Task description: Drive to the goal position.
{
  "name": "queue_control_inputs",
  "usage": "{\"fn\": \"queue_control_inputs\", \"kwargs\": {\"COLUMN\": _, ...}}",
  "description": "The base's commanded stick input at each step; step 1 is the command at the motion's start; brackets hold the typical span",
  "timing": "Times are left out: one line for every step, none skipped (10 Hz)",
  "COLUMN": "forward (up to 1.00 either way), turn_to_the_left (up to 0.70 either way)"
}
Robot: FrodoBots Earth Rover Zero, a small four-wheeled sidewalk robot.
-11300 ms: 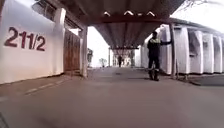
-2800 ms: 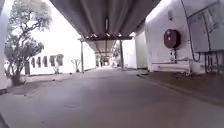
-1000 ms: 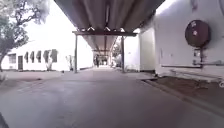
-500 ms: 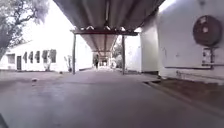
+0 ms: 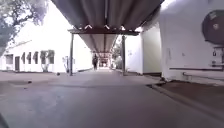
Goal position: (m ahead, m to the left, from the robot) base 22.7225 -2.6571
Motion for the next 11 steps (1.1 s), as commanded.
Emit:
{"fn": "queue_control_inputs", "kwargs": {"forward": 0.66, "turn_to_the_left": 0.00}}
{"fn": "queue_control_inputs", "kwargs": {"forward": 0.66, "turn_to_the_left": 0.00}}
{"fn": "queue_control_inputs", "kwargs": {"forward": 0.66, "turn_to_the_left": 0.00}}
{"fn": "queue_control_inputs", "kwargs": {"forward": 0.66, "turn_to_the_left": 0.00}}
{"fn": "queue_control_inputs", "kwargs": {"forward": 0.66, "turn_to_the_left": 0.00}}
{"fn": "queue_control_inputs", "kwargs": {"forward": 0.66, "turn_to_the_left": 0.00}}
{"fn": "queue_control_inputs", "kwargs": {"forward": 0.66, "turn_to_the_left": 0.00}}
{"fn": "queue_control_inputs", "kwargs": {"forward": 0.66, "turn_to_the_left": 0.00}}
{"fn": "queue_control_inputs", "kwargs": {"forward": 0.66, "turn_to_the_left": 0.00}}
{"fn": "queue_control_inputs", "kwargs": {"forward": 0.66, "turn_to_the_left": 0.00}}
{"fn": "queue_control_inputs", "kwargs": {"forward": 0.66, "turn_to_the_left": 0.00}}
